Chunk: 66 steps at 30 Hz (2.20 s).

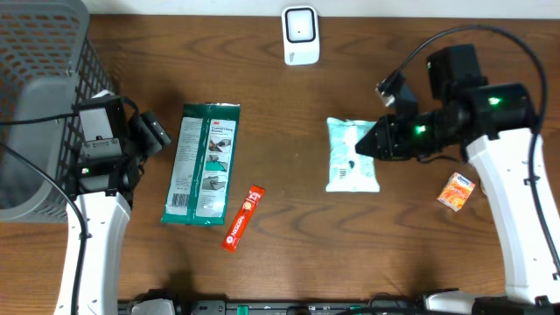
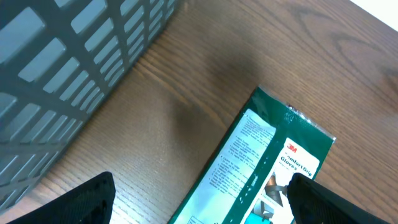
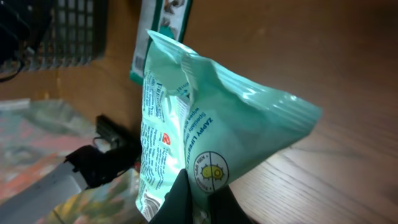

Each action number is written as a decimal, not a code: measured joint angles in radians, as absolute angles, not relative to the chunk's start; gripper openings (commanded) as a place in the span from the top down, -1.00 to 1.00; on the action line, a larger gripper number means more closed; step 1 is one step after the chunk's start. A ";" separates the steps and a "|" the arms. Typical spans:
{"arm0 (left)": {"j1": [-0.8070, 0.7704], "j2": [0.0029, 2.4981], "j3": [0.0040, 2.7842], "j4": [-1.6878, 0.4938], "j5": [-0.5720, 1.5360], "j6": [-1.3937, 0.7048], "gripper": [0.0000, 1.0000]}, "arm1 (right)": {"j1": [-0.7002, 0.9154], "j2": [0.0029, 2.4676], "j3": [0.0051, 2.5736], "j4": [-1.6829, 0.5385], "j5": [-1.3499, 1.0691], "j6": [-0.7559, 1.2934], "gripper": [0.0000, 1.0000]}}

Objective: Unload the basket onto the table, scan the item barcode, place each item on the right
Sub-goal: 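Carry the wipes pack up toward the white scanner with the right gripper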

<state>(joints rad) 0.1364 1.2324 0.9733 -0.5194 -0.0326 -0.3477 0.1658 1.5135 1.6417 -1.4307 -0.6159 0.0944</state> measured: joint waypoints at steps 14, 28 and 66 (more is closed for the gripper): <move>0.136 1.232 0.973 -0.519 -0.033 -0.348 -0.77 | 0.166 1.510 1.769 -1.462 -0.426 0.102 0.98; 0.136 1.232 0.973 -0.519 -0.033 -0.348 -0.76 | 0.252 1.510 1.769 -1.313 -0.270 0.232 0.98; 0.136 1.232 0.973 -0.519 -0.033 -0.348 -0.77 | 0.375 1.510 1.769 -1.273 -0.253 0.308 0.98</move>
